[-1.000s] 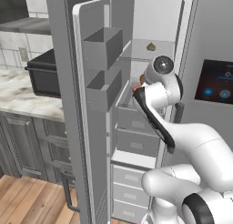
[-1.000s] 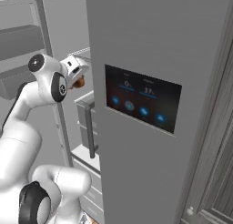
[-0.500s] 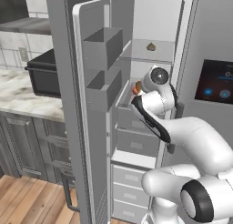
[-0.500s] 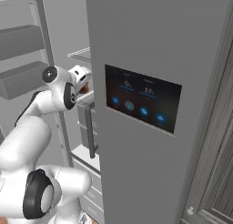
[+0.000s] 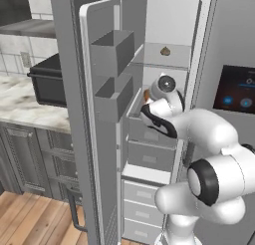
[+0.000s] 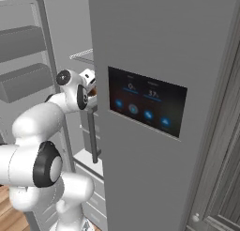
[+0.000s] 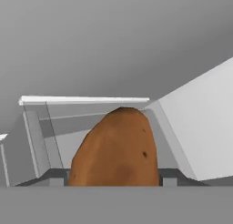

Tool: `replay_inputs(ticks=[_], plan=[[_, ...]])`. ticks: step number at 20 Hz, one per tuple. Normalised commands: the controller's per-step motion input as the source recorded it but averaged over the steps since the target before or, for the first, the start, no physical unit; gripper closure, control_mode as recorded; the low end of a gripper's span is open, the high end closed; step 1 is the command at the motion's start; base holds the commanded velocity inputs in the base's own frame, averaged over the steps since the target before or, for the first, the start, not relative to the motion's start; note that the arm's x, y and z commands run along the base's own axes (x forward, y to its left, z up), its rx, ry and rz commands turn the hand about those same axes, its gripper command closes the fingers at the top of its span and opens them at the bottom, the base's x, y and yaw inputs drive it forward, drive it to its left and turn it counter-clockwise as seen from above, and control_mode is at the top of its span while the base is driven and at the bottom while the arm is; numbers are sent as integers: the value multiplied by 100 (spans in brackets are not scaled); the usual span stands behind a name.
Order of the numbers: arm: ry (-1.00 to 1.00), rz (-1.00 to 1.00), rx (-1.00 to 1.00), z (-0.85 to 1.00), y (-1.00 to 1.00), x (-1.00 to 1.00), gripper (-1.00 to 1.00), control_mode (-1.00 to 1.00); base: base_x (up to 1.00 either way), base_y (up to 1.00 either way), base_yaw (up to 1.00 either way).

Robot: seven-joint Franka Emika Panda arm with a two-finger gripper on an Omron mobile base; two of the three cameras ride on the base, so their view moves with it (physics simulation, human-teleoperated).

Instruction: Take the garlic and potato from the highest rack and move them to the second highest rack where the chicken drumstick and peach are located, to maximize freezer space. Close the freezer door after rearranging.

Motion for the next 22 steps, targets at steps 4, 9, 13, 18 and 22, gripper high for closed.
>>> replay_inputs(ticks=[4,9,13,18,22], plan=[[0,0,0,-32,0,56,100,-100,0,0,0],[5,0,0,-23,0,54,100,-100,0,0,0],[2,0,0,-29,0,41,100,-100,0,0,0],[0,0,0,-31,0,43,100,-100,0,0,0],[0,0,0,-34,1,42,100,-100,0,0,0]])
